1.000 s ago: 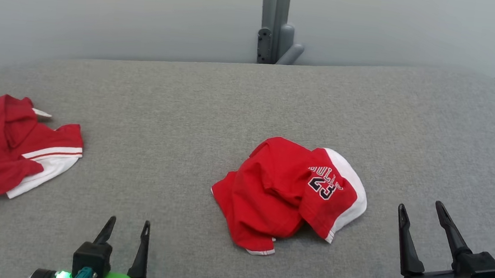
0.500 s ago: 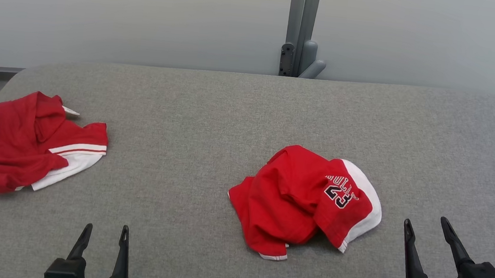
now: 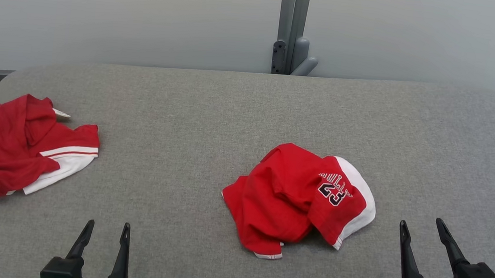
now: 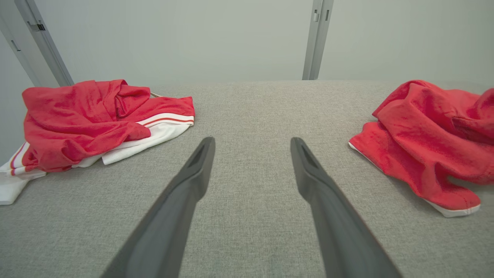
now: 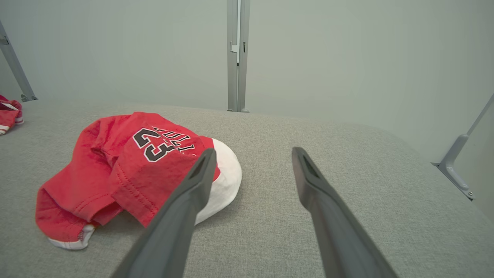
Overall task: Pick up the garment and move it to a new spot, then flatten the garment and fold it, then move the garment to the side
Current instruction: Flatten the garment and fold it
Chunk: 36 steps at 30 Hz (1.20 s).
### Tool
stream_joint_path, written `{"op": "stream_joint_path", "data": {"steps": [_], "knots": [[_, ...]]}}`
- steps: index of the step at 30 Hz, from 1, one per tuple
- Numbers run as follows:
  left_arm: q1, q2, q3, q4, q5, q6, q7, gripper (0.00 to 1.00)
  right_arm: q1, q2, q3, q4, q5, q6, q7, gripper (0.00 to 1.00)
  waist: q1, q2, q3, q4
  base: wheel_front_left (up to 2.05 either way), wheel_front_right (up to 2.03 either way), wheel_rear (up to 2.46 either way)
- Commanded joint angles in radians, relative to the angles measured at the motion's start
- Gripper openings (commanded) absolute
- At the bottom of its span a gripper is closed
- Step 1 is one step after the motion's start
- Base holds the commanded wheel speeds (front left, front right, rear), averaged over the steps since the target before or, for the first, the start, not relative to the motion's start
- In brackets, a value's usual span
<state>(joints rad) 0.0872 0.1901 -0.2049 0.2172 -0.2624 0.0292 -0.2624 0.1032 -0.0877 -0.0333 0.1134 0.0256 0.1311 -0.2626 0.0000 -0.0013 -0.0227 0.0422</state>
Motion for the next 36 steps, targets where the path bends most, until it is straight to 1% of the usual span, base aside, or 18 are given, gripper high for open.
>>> {"op": "stream_joint_path", "data": {"steps": [1,10,14,19,21,25,29,36], "knots": [[0.015,-0.006,0.010,0.002,0.008,-0.012,-0.004,1.00,-0.003,0.001,0.001,0.002,0.000,-0.001,-0.003,1.00,0.0000,0.0013,0.000,-0.003,0.00,0.00,0.00],[0.012,-0.034,0.052,0.013,0.046,-0.054,-0.004,1.00,-0.011,-0.001,0.007,0.003,0.002,-0.001,-0.003,1.00,0.0000,0.0013,0.002,-0.017,0.00,0.00,0.00],[-0.008,-0.046,0.044,0.021,0.059,-0.077,-0.003,1.00,-0.029,-0.006,0.028,0.001,0.006,-0.001,-0.003,1.00,0.0000,0.0013,0.008,-0.047,0.00,0.00,0.00],[-0.054,-0.073,-0.027,0.072,0.071,-0.117,0.001,1.00,-0.042,-0.009,0.039,-0.012,0.013,-0.001,-0.003,1.00,0.0000,0.0013,0.024,-0.108,0.00,0.00,0.00],[-0.066,-0.077,-0.045,0.091,0.068,-0.123,0.009,1.00,-0.043,-0.009,0.039,-0.013,0.015,-0.001,-0.003,1.00,0.0000,0.0013,0.029,-0.121,0.00,0.00,0.00],[-0.113,-0.098,-0.114,0.180,0.050,-0.143,0.082,1.00,-0.049,-0.006,0.042,-0.015,0.019,-0.001,-0.003,1.00,0.0000,0.0013,0.050,-0.180,0.00,0.00,0.00],[-0.169,-0.110,-0.151,0.272,0.025,-0.151,0.140,1.00,-0.056,0.000,0.037,-0.018,0.026,-0.001,-0.003,1.00,0.0000,0.0013,0.080,-0.229,0.00,0.00,0.00],[-0.260,-0.130,-0.173,0.386,-0.072,-0.156,0.164,1.00,-0.079,0.010,0.042,-0.013,0.035,-0.001,-0.003,1.00,0.0000,0.0013,0.115,-0.278,0.00,0.00,0.00]]}}
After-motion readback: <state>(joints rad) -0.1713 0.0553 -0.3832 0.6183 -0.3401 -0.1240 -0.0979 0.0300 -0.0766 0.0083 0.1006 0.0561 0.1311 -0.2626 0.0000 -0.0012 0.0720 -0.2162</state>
